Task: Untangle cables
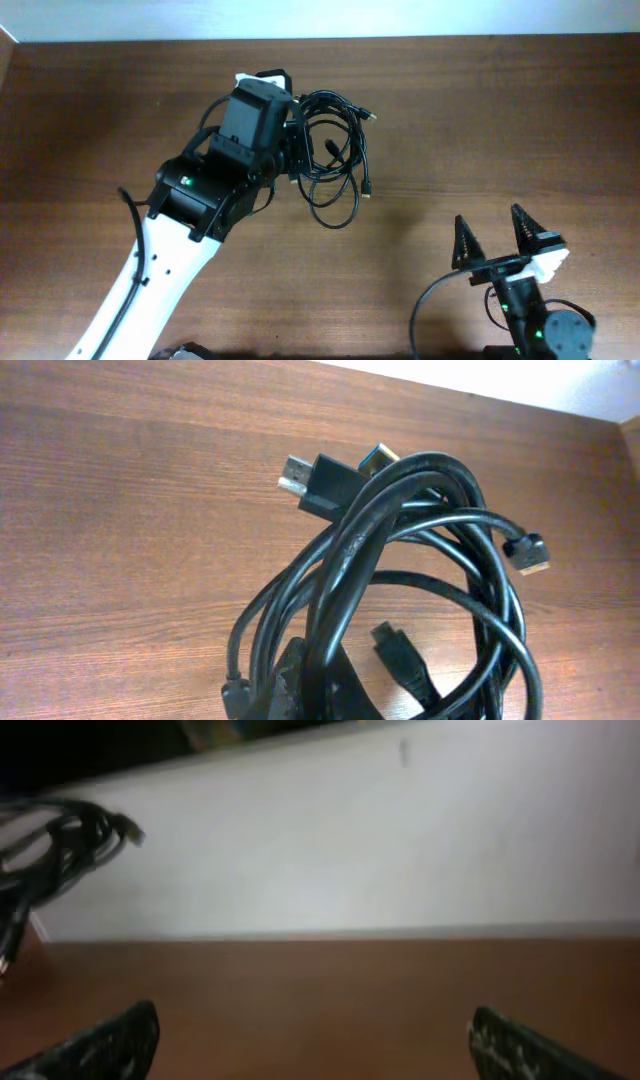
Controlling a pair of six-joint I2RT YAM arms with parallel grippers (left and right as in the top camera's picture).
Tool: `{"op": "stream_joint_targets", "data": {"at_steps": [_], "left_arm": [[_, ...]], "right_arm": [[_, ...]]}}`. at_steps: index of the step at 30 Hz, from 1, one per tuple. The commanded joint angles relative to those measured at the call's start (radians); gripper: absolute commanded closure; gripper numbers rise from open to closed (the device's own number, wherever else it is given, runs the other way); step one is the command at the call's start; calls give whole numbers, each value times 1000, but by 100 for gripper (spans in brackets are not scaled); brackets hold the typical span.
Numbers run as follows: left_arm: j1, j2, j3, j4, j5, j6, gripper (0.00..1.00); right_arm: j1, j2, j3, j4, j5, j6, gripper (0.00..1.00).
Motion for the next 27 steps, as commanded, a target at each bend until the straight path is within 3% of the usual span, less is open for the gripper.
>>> {"op": "stream_joint_targets", "data": {"at_steps": [1,8,12,13,15,20,21,22,27], "left_arm": [[6,-31,29,10,18,-26,100],[6,-31,29,87,145,14,100],[6,-31,29,158,266,128,100],[6,-31,29,179,357,237,100],[3,-31,29,180,500,370,100],[-103,-31,29,186,512,420,100],[-130,-31,29,198,512,420,100],[-158,-31,29,214,505,419,100],[-229,-31,29,267,459,396,100]], "right_arm": [[5,4,186,-172,-36,124,2],[5,248,694,-708,-35,131,2],[5,472,960,-966,-39,130,2],[5,533,1032,-1006,-69,86,2],[5,602,1109,-1009,-115,18,2],[5,630,1123,-1005,-424,21,5],[5,630,1123,-1007,-432,21,30],[5,630,1123,-1018,-432,21,37],[5,630,1122,-1096,-427,21,34]]}}
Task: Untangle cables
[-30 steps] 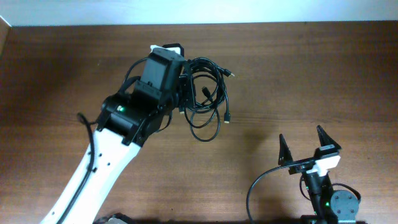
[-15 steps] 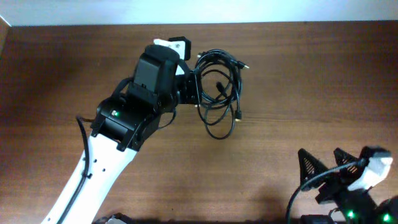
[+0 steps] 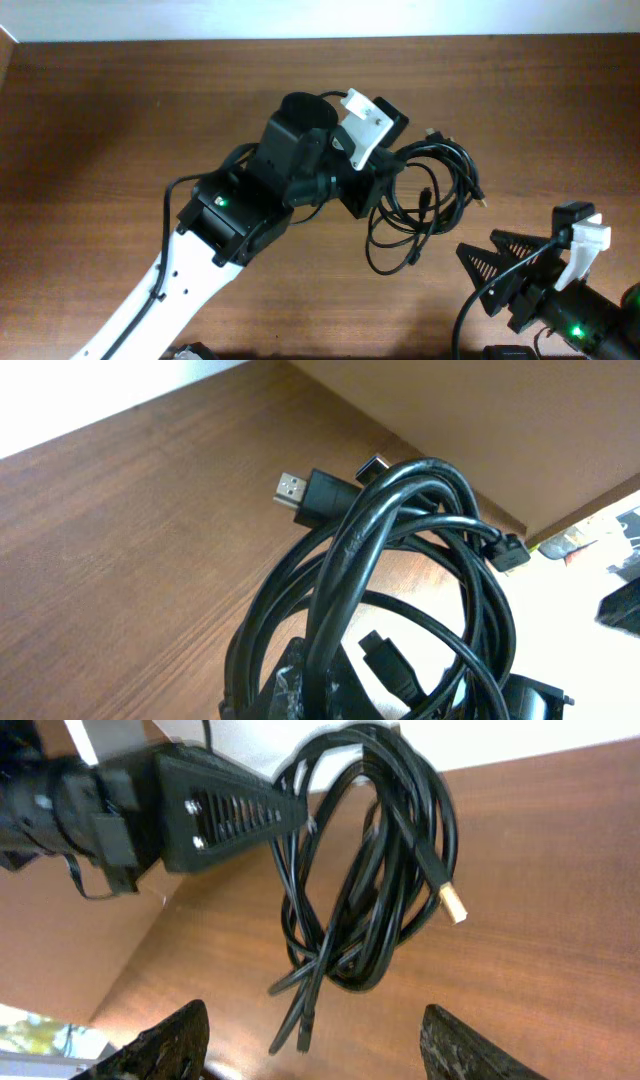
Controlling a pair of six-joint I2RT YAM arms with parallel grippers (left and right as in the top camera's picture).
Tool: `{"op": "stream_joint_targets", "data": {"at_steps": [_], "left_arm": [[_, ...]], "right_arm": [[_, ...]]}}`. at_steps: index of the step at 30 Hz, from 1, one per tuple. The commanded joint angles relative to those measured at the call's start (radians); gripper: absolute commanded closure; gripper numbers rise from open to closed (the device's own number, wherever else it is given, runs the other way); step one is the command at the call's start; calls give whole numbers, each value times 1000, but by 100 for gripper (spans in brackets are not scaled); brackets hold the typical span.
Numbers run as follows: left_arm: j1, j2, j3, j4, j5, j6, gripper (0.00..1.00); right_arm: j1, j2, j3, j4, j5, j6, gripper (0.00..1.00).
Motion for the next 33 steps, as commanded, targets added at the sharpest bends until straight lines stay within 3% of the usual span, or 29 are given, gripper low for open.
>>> {"op": "stream_joint_targets", "data": {"at_steps": [1,4,6,10,11,13,15,20,23,25,30,33], "left_arm": [[-27,-27,27,46,-7,-14,100],[-53,-27,27,69,0,-14,100],[-84,-27,27,93,0,-14,100],[-129,-27,27,95,0,-14,100],[-133,-27,27,95,0,-14,100],[-137,-27,27,95,1,-14,100],[-137,-27,27,94,1,-14,100],[-136,-27,27,72,-101,-21,100],[-136,-27,27,-22,-502,-325,100],[-136,-27,27,-78,-643,-459,100],[-91,-27,27,-158,-691,-613,100],[-68,-27,27,-172,-675,-636,100]], "right_arm": [[5,3,14,-34,-20,-11,34],[5,3,13,-42,-8,-11,36],[5,3,13,-42,29,-11,47],[5,3,13,-42,103,-11,55],[5,3,13,-42,116,-11,62],[5,3,13,-43,139,-11,87],[5,3,13,-43,139,-11,96],[5,3,13,-43,134,-7,96],[5,3,13,-42,84,-7,96],[5,3,13,-42,80,-7,96],[5,3,13,-43,80,-7,96],[5,3,13,-42,86,-7,96]]}}
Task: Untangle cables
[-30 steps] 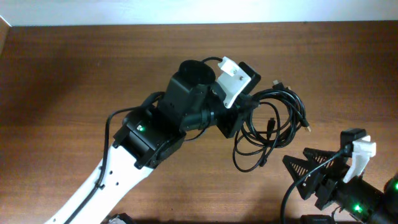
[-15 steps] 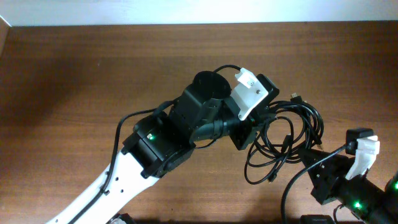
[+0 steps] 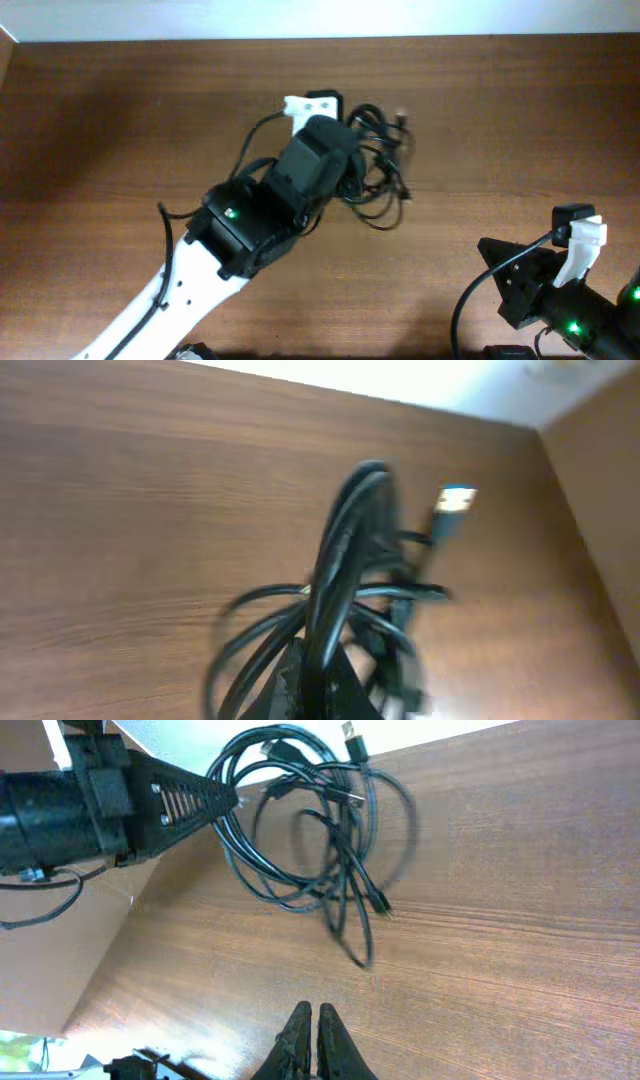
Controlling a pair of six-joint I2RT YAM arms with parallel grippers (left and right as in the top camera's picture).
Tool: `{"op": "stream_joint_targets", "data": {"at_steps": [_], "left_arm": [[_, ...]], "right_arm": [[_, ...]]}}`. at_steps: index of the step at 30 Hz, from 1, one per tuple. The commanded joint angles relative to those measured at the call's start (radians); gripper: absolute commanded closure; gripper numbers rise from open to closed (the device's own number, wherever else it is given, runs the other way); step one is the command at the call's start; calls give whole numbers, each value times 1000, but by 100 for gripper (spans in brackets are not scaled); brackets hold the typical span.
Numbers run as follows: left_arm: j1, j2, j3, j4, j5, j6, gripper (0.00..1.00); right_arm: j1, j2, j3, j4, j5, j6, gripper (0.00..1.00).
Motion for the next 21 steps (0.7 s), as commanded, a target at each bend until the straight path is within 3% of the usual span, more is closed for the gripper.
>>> {"op": "stream_joint_targets", "data": {"at_steps": [1,3,5,7,12,16,21], "left_arm": [[10,-22,20,3,-19,-66,100],[10,-22,20,14,40,7,100],[10,-22,20,57,208,192,100],[10,-25,20,66,306,304,100],[10,-88,20,108,474,517,100],[10,-126,20,167,563,523,100],[10,-128,20,175,564,522,100]], "right_arm": [[5,-8,13,3,9,-8,96],[5,-8,13,2,9,-8,96],[5,-8,13,2,10,-11,45],[5,-8,13,-4,59,-18,24],[5,-8,13,-35,85,-83,22],[5,-8,13,-39,72,-83,22],[5,-8,13,-47,61,-82,22]]}}
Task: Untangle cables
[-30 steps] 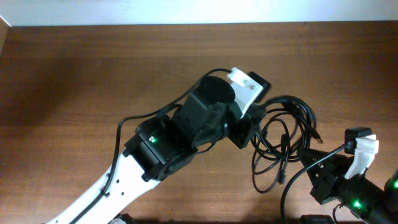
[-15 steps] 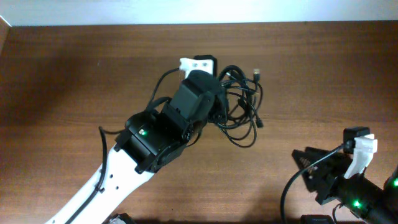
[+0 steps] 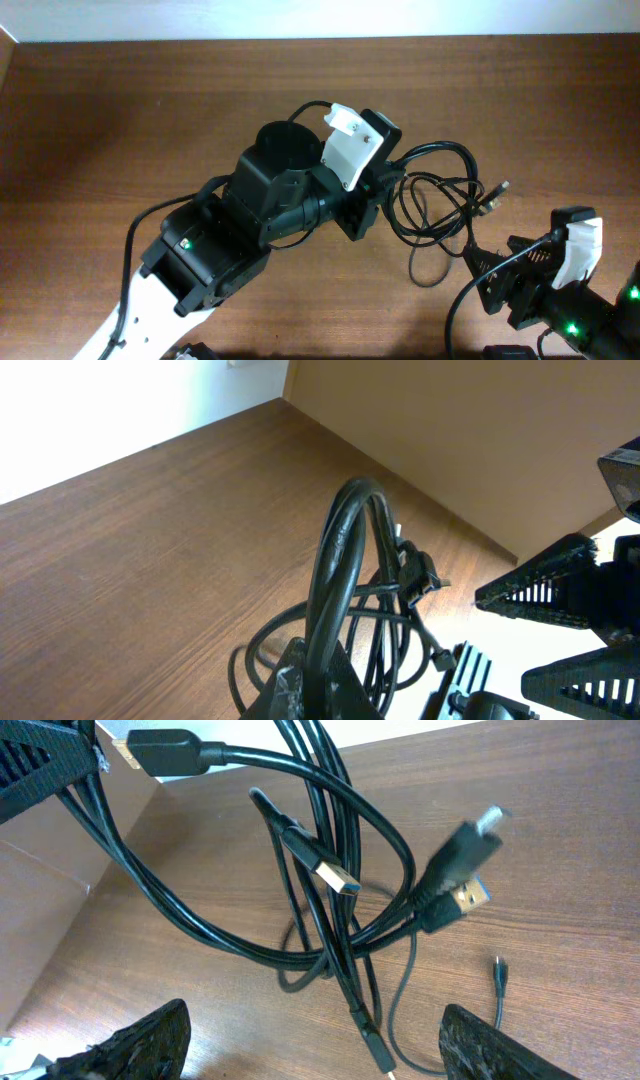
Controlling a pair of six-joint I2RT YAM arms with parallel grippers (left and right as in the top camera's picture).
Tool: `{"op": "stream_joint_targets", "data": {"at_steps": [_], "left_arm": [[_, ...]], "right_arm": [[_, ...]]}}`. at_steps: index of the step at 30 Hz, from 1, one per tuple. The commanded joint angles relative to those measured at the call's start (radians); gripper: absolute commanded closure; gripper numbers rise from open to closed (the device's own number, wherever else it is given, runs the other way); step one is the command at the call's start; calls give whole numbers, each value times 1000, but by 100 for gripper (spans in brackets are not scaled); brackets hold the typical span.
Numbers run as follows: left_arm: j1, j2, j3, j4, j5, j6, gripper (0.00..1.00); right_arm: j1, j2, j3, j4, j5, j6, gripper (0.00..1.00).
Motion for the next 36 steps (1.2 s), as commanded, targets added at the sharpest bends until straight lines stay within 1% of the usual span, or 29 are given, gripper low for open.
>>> {"op": "stream_joint_targets", "data": {"at_steps": [1,3,7,13,31,36], "left_arm": [[0,-15,20,17,7,19,100],[0,-14,20,18,-52,19,100],[-1,-14,20,19,-14,14,100],[-1,-14,20,-13,-14,8,100],[0,-14,20,-40,-20,9,100],[0,-13,20,-40,-47,9,100]], "right_arm": [[5,-8,13,-21,-10,-11,22],[5,-8,13,-52,-10,-11,22],[5,-8,13,-69,-11,-11,22],[5,-8,13,-109,-10,-11,22],[5,-8,13,-109,-10,-12,21],[5,-8,13,-109,-10,-12,21]]}}
